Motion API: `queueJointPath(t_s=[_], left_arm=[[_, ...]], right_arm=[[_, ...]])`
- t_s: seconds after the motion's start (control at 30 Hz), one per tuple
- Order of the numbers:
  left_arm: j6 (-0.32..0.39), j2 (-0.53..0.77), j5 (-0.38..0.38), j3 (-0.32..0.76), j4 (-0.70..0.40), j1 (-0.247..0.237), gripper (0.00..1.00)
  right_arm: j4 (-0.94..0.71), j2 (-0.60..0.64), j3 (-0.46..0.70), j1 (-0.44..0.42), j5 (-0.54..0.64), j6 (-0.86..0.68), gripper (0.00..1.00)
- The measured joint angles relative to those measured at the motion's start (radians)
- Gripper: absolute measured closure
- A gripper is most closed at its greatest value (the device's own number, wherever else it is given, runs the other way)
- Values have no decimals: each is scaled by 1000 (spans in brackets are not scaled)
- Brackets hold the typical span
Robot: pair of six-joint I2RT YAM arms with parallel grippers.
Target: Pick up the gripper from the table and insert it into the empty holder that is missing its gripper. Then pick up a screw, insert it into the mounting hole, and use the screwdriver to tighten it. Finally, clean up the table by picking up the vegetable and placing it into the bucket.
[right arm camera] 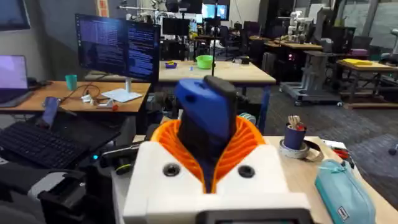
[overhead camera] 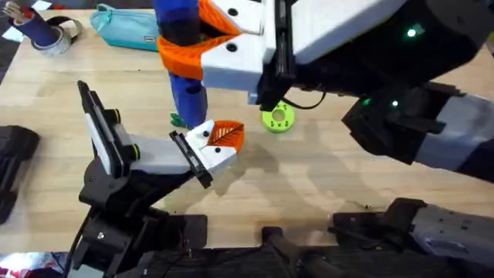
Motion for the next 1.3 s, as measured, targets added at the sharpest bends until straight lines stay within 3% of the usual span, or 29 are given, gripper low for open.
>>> queueJointPath(t_s=[1.3], left_arm=[[0, 0, 0, 0, -3, 0, 990]], right_arm=[[-167, -52, -3, -19, -5, -1, 969]])
